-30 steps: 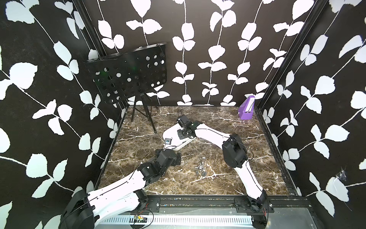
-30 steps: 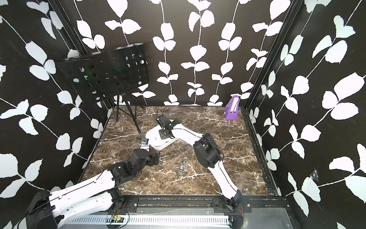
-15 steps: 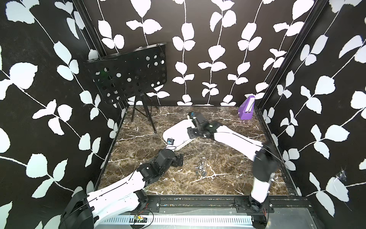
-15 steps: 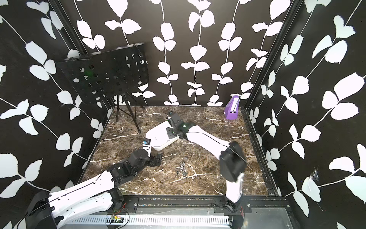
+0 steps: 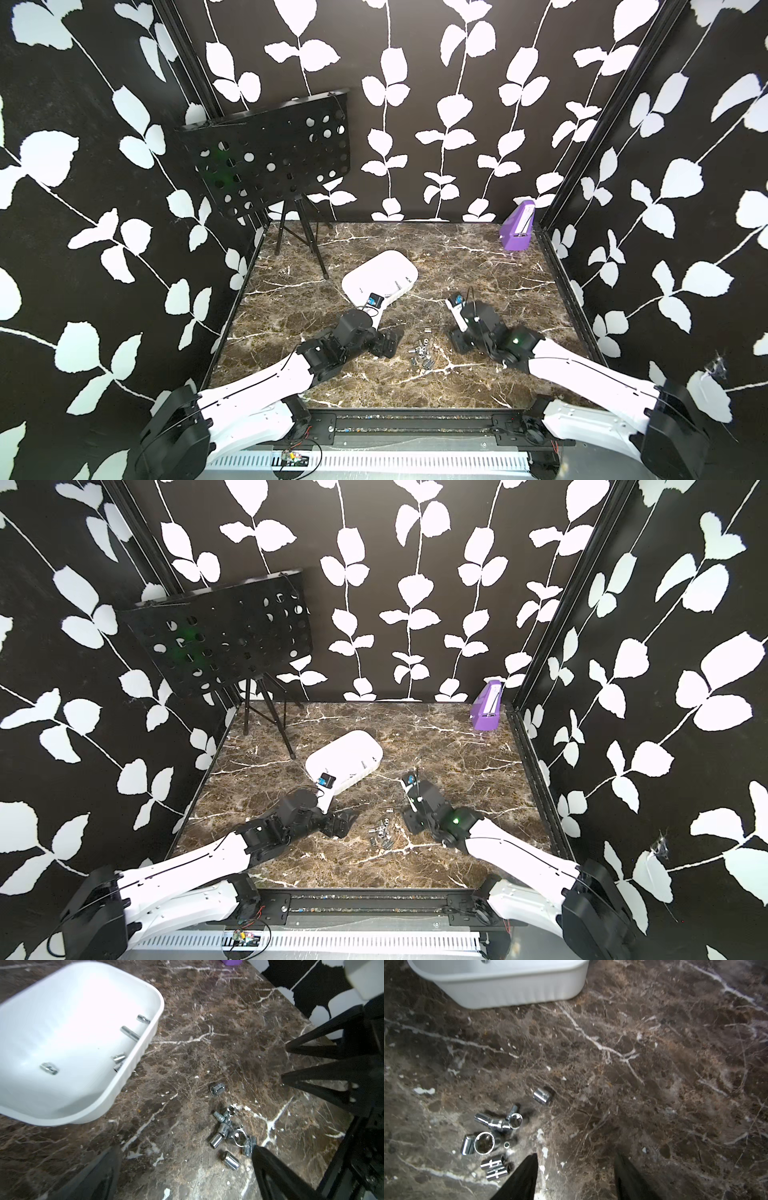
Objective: Put the socket on the desktop into the storage box
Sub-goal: Pick up the socket head from the center of the board.
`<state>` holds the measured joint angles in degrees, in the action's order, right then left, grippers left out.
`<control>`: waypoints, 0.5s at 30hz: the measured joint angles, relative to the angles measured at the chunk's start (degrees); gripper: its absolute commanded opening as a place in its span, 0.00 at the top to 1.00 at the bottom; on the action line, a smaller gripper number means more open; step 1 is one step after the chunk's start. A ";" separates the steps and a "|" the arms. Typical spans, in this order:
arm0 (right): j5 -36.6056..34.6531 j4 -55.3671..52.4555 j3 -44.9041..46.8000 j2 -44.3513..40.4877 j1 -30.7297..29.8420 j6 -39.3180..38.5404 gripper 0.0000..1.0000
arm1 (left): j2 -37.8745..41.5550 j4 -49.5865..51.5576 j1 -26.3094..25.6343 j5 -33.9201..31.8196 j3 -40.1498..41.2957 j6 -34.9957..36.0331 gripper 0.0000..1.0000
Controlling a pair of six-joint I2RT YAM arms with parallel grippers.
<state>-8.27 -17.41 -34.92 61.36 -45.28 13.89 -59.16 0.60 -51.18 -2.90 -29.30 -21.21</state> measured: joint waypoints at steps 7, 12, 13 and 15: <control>4.07 7.74 1.18 6.43 0.68 -0.37 0.39 | -8.94 1.75 0.00 1.77 -4.46 0.24 0.03; 6.80 10.27 0.42 14.47 1.49 0.28 0.41 | -11.76 2.73 0.00 1.75 -5.79 0.17 0.03; 7.19 10.75 0.07 15.78 1.49 0.55 0.42 | -12.07 2.91 0.00 1.75 -5.84 0.15 0.03; 8.00 11.45 -0.94 17.97 1.53 1.14 0.43 | -12.31 2.97 0.00 1.77 -5.84 0.07 0.03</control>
<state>-0.27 -5.96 -35.86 79.33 -43.75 15.03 -71.46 3.57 -51.18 -1.13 -35.14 -21.15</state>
